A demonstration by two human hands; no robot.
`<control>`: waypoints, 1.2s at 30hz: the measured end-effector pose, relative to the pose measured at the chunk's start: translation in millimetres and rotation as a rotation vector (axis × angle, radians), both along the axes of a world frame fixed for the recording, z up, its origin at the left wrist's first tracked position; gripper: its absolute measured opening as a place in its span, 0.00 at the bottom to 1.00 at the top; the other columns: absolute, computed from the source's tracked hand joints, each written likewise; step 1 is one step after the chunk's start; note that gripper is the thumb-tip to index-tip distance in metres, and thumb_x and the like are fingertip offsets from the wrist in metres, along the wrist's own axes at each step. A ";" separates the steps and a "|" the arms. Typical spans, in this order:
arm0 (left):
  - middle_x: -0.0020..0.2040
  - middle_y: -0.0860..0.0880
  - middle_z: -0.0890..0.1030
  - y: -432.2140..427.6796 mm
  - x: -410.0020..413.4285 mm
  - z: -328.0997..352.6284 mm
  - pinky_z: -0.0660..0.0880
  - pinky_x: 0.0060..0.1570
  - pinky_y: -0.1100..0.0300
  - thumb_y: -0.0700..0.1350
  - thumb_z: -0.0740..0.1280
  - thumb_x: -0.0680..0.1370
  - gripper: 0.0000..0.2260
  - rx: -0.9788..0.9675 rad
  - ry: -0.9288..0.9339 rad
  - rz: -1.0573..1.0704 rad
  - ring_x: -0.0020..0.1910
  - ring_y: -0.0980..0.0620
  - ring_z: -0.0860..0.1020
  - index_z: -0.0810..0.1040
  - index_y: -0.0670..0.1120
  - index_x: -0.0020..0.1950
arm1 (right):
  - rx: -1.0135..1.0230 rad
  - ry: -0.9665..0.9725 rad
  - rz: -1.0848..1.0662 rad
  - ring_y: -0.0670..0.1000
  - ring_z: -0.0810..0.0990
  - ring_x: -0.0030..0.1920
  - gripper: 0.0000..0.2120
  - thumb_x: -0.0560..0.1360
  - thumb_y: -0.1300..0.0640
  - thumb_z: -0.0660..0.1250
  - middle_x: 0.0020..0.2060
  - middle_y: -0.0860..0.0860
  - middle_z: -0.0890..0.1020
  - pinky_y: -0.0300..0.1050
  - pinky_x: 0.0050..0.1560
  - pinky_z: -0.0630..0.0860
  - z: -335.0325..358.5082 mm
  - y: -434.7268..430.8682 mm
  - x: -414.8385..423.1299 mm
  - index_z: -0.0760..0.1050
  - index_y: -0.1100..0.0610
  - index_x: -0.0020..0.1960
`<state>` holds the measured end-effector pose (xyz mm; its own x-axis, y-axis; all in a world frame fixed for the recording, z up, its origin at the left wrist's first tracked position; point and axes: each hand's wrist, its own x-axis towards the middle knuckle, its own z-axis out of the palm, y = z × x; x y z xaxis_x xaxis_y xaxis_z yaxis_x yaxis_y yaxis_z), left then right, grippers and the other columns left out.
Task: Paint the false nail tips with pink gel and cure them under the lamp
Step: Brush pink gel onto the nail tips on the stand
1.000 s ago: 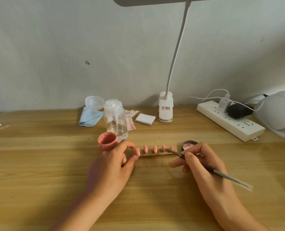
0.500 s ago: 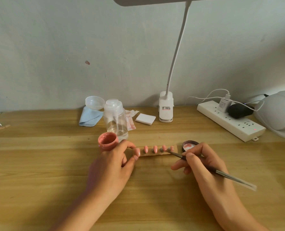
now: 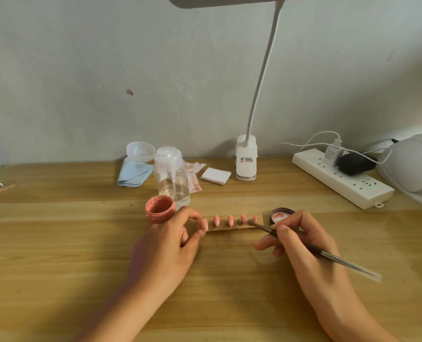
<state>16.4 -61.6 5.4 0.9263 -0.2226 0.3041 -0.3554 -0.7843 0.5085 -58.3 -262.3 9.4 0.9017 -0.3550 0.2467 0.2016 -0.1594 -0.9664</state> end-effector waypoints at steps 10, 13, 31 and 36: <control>0.31 0.61 0.76 -0.5 -0.4 0.5 0.61 0.27 0.65 0.54 0.69 0.76 0.06 -0.004 0.008 0.003 0.32 0.60 0.75 0.72 0.61 0.49 | 0.085 -0.068 -0.039 0.53 0.80 0.36 0.04 0.80 0.63 0.62 0.36 0.56 0.86 0.43 0.40 0.76 3.7 -0.3 -0.8 0.73 0.62 0.48; 0.32 0.62 0.76 -0.8 0.1 0.0 0.61 0.27 0.64 0.56 0.68 0.77 0.07 -0.002 0.006 0.011 0.32 0.60 0.75 0.71 0.62 0.50 | 0.084 -0.112 -0.010 0.50 0.80 0.37 0.06 0.77 0.56 0.63 0.39 0.55 0.86 0.40 0.41 0.76 8.6 2.4 -3.5 0.74 0.59 0.51; 0.32 0.60 0.75 -0.8 1.1 -2.0 0.63 0.28 0.63 0.56 0.68 0.77 0.06 -0.002 0.014 0.016 0.32 0.59 0.75 0.72 0.62 0.50 | 0.113 -0.061 -0.023 0.43 0.81 0.33 0.05 0.78 0.66 0.64 0.37 0.57 0.85 0.34 0.35 0.75 4.5 0.2 -3.3 0.71 0.65 0.45; 0.31 0.60 0.75 -0.6 1.1 -2.7 0.66 0.29 0.61 0.56 0.68 0.76 0.05 -0.008 0.020 0.009 0.32 0.58 0.74 0.72 0.63 0.49 | 0.095 -0.073 -0.045 0.41 0.80 0.34 0.05 0.79 0.63 0.64 0.35 0.55 0.86 0.32 0.36 0.73 2.3 -0.3 -2.7 0.72 0.63 0.45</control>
